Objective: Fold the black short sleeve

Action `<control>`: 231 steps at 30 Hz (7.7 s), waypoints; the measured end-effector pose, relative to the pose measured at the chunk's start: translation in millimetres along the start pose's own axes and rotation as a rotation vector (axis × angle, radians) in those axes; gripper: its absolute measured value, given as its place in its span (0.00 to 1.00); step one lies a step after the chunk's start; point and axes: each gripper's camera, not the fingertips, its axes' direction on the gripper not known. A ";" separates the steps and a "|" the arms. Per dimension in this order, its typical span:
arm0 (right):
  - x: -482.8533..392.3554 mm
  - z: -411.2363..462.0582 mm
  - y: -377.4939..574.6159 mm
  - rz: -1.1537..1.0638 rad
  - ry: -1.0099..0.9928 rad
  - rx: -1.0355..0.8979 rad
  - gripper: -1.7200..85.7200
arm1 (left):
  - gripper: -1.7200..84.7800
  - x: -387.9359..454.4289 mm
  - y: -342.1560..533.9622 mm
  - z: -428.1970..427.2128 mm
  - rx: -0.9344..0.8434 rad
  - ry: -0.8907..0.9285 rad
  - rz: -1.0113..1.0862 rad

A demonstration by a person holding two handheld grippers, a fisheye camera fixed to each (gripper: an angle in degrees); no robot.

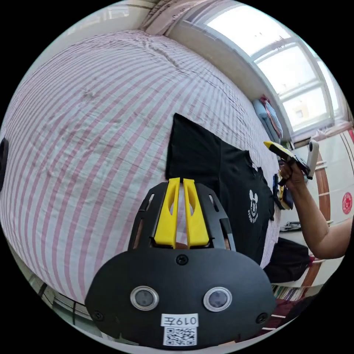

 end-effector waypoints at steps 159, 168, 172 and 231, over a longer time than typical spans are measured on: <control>105.1 -43.3 -24.9 0.170 -0.086 -0.187 0.05 | 0.03 160.8 -276.3 338.8 -0.420 0.093 0.713; 78.8 -60.6 -16.0 0.169 -0.069 -0.198 0.08 | 0.03 164.4 -254.9 327.0 -0.409 0.058 0.739; 59.6 -73.4 -14.1 0.155 -0.016 -0.191 0.07 | 0.03 161.2 -248.3 312.2 -0.348 0.062 0.699; -226.0 -429.5 539.0 0.763 -0.259 -0.440 0.11 | 0.17 64.2 355.4 98.9 -0.539 0.037 0.151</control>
